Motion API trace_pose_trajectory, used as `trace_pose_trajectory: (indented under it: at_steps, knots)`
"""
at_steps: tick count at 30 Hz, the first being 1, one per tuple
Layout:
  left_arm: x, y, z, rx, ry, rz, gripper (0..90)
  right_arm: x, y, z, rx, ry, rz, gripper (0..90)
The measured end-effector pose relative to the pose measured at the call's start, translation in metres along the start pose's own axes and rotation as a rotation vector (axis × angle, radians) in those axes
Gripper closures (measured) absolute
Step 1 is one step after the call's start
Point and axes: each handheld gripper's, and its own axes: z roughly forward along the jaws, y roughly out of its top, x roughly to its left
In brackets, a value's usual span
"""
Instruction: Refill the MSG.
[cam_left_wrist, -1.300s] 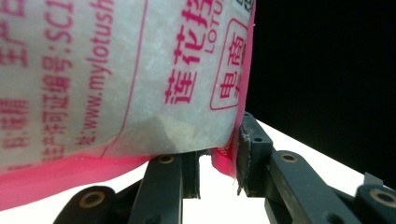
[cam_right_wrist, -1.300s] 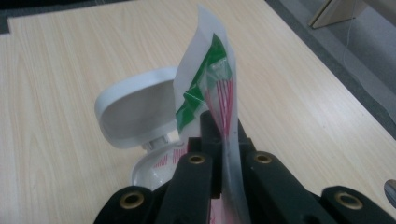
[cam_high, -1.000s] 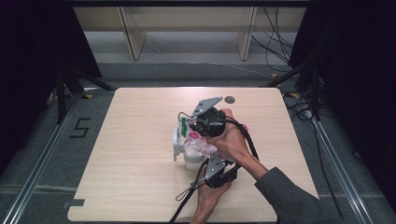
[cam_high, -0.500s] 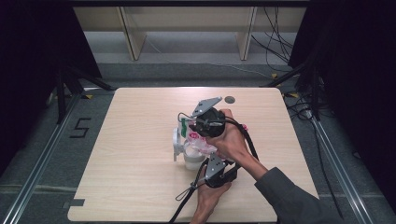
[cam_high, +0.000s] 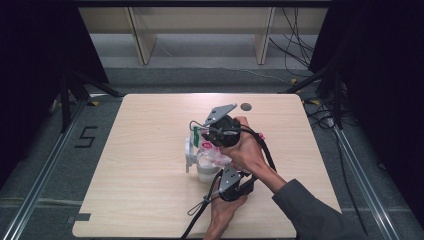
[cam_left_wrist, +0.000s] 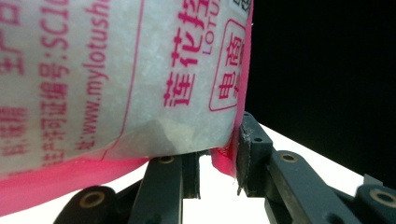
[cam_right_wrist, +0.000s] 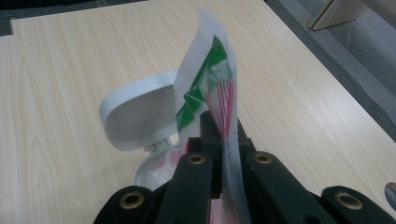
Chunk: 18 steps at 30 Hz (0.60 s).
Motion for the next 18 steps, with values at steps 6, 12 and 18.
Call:
trace_pose_trajectory:
  at_steps: [6, 12, 18]
  knots:
    - [0.0008, 0.0005, -0.0008, 0.001, 0.004, 0.002, 72.8, -0.0012, 0.0005, -0.0007, -0.012, 0.0, -0.005, 90.0]
    - [0.001, 0.0005, -0.0005, -0.008, 0.006, -0.001, 72.8, 0.0005, 0.0013, 0.0003, -0.009, -0.011, -0.008, 90.0]
    - [0.0019, 0.0008, -0.0008, -0.003, 0.005, 0.001, 72.8, 0.0005, 0.0011, 0.0006, -0.013, 0.0, 0.002, 90.0]
